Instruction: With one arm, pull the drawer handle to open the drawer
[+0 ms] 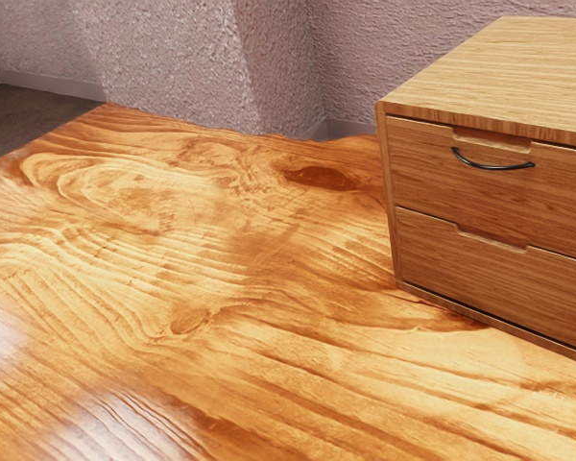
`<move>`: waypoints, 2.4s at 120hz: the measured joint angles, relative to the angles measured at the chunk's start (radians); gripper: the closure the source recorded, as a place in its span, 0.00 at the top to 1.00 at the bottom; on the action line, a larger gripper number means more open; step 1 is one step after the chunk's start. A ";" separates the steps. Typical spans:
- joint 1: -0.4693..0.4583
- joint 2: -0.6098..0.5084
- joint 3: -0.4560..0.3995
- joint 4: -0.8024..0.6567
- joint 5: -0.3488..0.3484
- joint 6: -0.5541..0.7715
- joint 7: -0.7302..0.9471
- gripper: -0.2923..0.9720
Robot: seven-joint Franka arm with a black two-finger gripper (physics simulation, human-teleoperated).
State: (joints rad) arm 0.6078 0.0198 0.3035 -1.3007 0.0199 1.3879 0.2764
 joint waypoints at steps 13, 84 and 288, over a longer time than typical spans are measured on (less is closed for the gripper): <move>0.181 -0.001 0.001 0.000 -0.016 -0.005 0.028 0.75; -0.377 -0.046 -0.583 0.217 0.019 0.007 0.663 0.75; -0.018 0.095 -1.287 -0.022 0.306 0.439 1.239 0.75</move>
State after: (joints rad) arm 0.5901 0.1153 -0.9831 -1.3228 0.3256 1.8268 1.5157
